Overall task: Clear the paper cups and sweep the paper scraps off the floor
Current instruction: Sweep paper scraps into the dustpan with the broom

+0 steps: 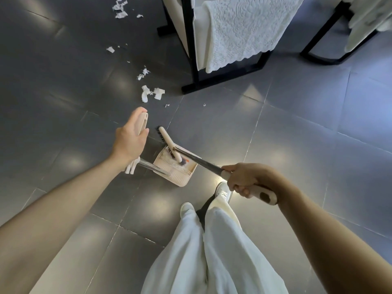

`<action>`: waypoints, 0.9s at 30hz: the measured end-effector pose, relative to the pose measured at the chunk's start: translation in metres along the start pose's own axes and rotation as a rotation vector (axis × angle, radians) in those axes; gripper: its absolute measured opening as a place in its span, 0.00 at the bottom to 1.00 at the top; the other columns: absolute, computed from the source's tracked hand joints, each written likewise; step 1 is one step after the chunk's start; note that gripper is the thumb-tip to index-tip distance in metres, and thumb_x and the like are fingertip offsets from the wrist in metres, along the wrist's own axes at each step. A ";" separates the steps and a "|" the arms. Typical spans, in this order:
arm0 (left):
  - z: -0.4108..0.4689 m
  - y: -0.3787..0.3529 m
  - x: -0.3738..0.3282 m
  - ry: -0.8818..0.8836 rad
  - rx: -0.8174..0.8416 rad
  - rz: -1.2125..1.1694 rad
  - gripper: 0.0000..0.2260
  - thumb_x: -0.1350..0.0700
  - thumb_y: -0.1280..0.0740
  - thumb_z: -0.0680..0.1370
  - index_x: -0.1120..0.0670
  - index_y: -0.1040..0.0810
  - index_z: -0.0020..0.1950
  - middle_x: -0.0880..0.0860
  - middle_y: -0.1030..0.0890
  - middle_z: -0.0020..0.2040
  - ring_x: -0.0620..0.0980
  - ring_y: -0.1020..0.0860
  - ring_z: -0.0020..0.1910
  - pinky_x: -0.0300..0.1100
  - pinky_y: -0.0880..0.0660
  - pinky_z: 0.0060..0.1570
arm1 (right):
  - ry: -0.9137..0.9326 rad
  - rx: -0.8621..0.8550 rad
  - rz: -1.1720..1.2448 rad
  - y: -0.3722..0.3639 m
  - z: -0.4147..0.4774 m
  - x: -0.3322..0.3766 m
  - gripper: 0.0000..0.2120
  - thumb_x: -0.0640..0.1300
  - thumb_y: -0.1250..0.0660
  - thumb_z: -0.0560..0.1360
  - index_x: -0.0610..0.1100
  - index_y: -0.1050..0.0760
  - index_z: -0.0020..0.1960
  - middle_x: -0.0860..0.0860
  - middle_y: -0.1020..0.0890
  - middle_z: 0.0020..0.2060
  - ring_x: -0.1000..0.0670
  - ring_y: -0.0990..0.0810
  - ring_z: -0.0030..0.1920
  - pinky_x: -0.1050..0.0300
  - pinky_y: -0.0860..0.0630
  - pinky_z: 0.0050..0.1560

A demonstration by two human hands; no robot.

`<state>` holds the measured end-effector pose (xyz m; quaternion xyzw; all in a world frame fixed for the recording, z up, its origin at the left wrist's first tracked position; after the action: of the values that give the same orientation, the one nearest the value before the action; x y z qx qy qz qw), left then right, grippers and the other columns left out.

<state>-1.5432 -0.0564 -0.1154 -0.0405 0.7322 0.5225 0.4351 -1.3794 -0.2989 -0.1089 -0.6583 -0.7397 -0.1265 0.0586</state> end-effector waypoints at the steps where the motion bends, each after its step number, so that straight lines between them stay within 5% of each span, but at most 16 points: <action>1: 0.001 -0.001 -0.002 -0.004 0.001 -0.003 0.21 0.64 0.35 0.77 0.54 0.30 0.69 0.53 0.21 0.60 0.63 0.25 0.55 0.48 0.31 0.57 | 0.009 -0.006 0.015 0.005 -0.005 0.001 0.21 0.31 0.41 0.73 0.45 0.29 0.64 0.47 0.30 0.26 0.52 0.34 0.20 0.64 0.34 0.24; 11: 0.058 -0.008 -0.025 -0.030 -0.056 -0.006 0.21 0.64 0.35 0.76 0.53 0.30 0.68 0.54 0.21 0.59 0.66 0.24 0.48 0.52 0.27 0.52 | 0.109 -0.222 0.095 0.080 -0.005 0.028 0.29 0.32 0.40 0.76 0.50 0.37 0.74 0.46 0.28 0.30 0.52 0.32 0.24 0.62 0.31 0.23; 18: 0.135 -0.031 -0.052 -0.011 -0.056 0.017 0.21 0.65 0.35 0.76 0.53 0.29 0.68 0.53 0.20 0.57 0.66 0.25 0.45 0.49 0.29 0.51 | 0.096 -0.417 -0.151 0.161 0.024 0.055 0.16 0.32 0.43 0.72 0.40 0.28 0.58 0.44 0.20 0.34 0.45 0.22 0.30 0.57 0.26 0.29; 21: 0.166 -0.043 -0.063 0.006 -0.023 0.021 0.21 0.64 0.36 0.77 0.51 0.30 0.69 0.52 0.20 0.56 0.65 0.26 0.48 0.47 0.30 0.52 | 0.099 -0.511 -0.263 0.179 0.046 0.062 0.19 0.34 0.46 0.73 0.44 0.30 0.61 0.45 0.22 0.37 0.48 0.22 0.29 0.61 0.29 0.23; 24: 0.185 -0.055 -0.071 0.000 -0.025 0.038 0.21 0.64 0.36 0.77 0.52 0.30 0.69 0.52 0.20 0.54 0.67 0.26 0.47 0.46 0.31 0.50 | 0.080 -0.502 -0.268 0.190 0.069 0.064 0.23 0.34 0.47 0.76 0.47 0.34 0.69 0.43 0.23 0.42 0.48 0.22 0.31 0.59 0.25 0.25; 27: 0.207 -0.059 -0.074 0.005 -0.054 0.034 0.21 0.65 0.36 0.77 0.53 0.30 0.69 0.54 0.20 0.58 0.67 0.25 0.49 0.48 0.29 0.52 | 0.086 -0.390 -0.140 0.201 0.084 0.071 0.20 0.35 0.45 0.74 0.45 0.32 0.65 0.45 0.22 0.38 0.48 0.24 0.30 0.59 0.28 0.27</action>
<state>-1.3440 0.0532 -0.1232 -0.0412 0.7195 0.5494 0.4229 -1.1830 -0.1884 -0.1499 -0.5983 -0.7419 -0.2989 -0.0476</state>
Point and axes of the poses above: each hand's wrist, its own z-axis towards the middle knuckle, its own y-axis out of the back of the hand, x = y × z, the point moved 3 cm from there along z, towards the middle knuckle
